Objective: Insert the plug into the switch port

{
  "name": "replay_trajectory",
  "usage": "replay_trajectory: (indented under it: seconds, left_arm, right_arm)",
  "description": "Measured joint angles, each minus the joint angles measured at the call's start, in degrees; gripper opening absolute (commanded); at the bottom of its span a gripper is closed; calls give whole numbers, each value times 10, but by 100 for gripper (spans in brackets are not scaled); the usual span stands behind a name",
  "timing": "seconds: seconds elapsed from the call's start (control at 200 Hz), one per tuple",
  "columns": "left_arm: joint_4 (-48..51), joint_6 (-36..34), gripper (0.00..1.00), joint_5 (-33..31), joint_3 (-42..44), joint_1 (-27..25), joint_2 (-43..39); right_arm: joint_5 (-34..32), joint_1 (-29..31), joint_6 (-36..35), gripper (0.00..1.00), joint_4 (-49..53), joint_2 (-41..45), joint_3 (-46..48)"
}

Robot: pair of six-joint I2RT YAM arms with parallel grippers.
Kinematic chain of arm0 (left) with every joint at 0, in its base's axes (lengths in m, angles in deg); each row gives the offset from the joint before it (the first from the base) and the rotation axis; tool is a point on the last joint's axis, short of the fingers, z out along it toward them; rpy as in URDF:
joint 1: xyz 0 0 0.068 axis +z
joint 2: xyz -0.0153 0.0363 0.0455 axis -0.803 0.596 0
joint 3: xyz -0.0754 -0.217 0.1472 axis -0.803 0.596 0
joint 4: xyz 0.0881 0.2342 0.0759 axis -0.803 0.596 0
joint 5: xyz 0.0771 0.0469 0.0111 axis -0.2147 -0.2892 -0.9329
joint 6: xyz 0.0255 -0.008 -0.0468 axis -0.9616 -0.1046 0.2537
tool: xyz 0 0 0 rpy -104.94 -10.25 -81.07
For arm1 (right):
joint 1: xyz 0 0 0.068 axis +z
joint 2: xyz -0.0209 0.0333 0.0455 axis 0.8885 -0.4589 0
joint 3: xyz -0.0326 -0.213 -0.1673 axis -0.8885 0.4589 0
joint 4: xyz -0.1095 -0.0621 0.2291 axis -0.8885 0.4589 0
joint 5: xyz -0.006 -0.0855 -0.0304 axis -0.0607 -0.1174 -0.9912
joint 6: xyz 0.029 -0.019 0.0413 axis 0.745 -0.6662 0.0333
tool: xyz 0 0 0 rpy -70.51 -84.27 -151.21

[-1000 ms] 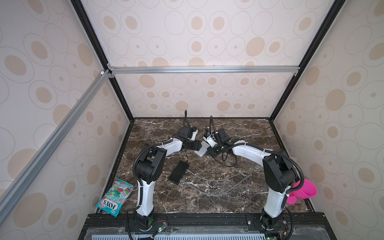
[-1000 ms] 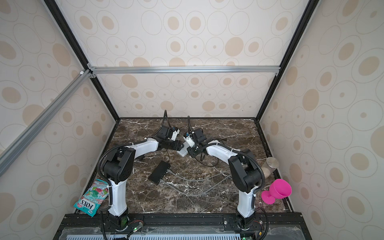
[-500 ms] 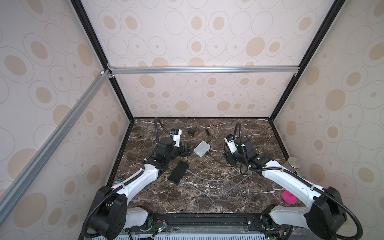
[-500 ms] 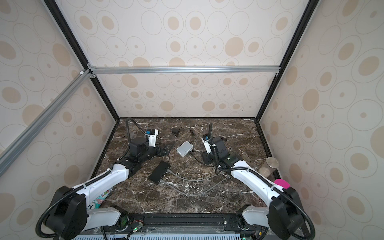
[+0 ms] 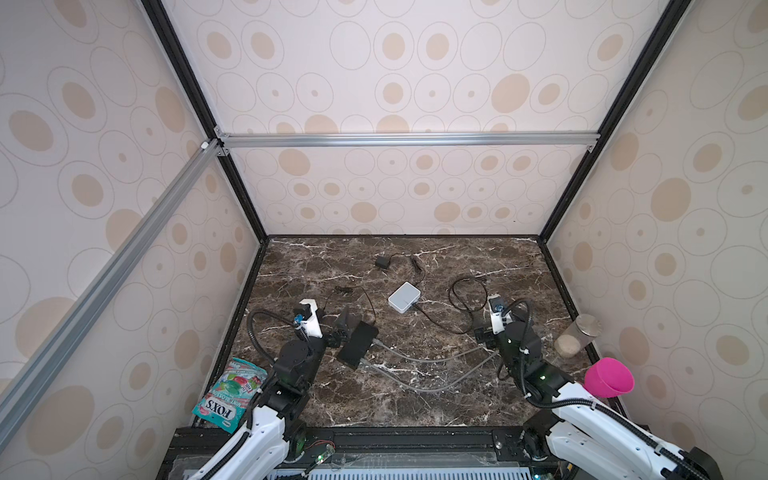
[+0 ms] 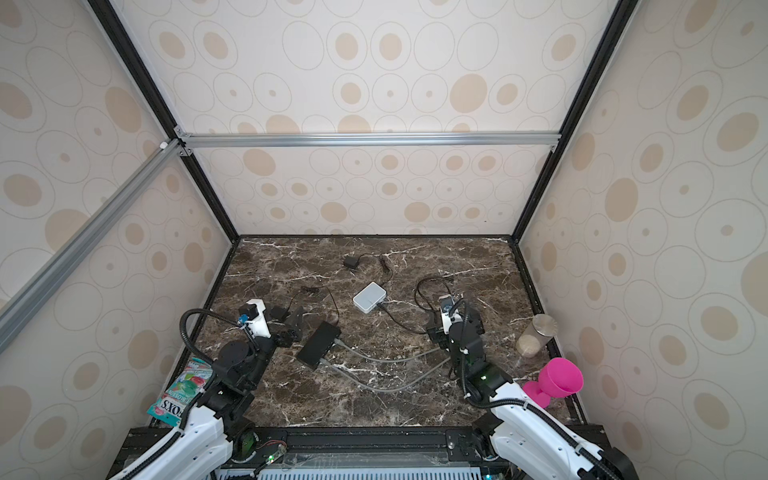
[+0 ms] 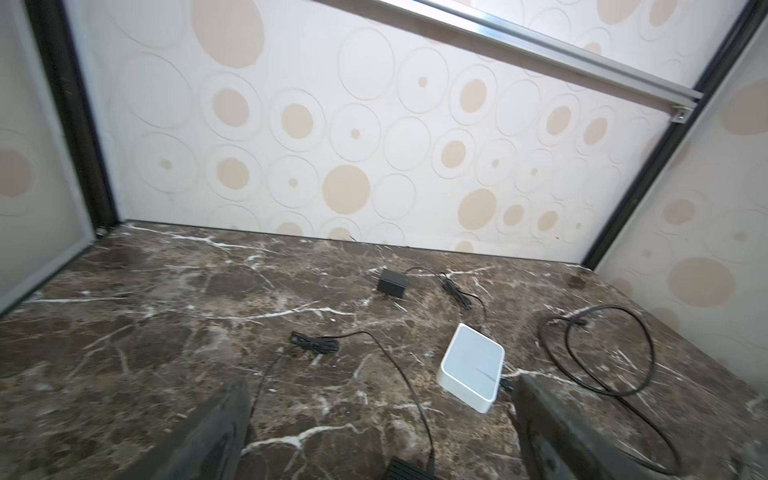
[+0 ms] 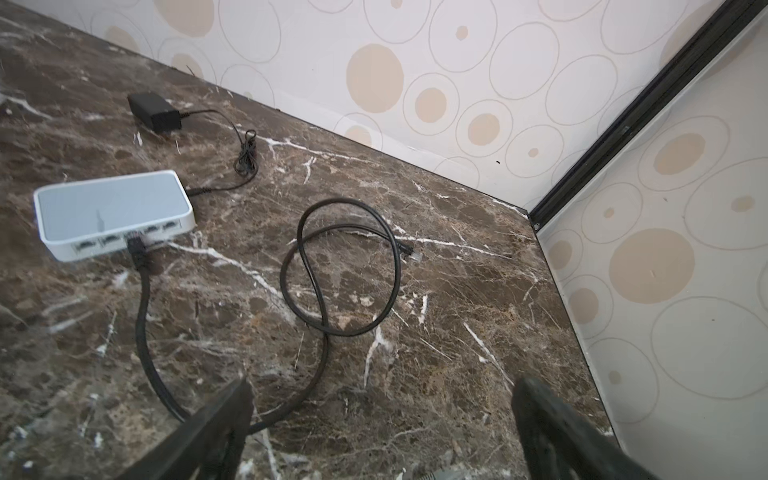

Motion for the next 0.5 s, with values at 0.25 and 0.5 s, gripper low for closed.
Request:
replay_trajectory:
  seconds: [0.25, 0.5]
  left_arm:
    - [-63, -68, 98, -73, 40, 0, 6]
    - [-213, -141, 98, -143, 82, 1, 37]
  right_arm:
    - [8, -22, -43, 100, -180, -132, 21]
    - [57, -97, -39, 100, -378, -334, 41]
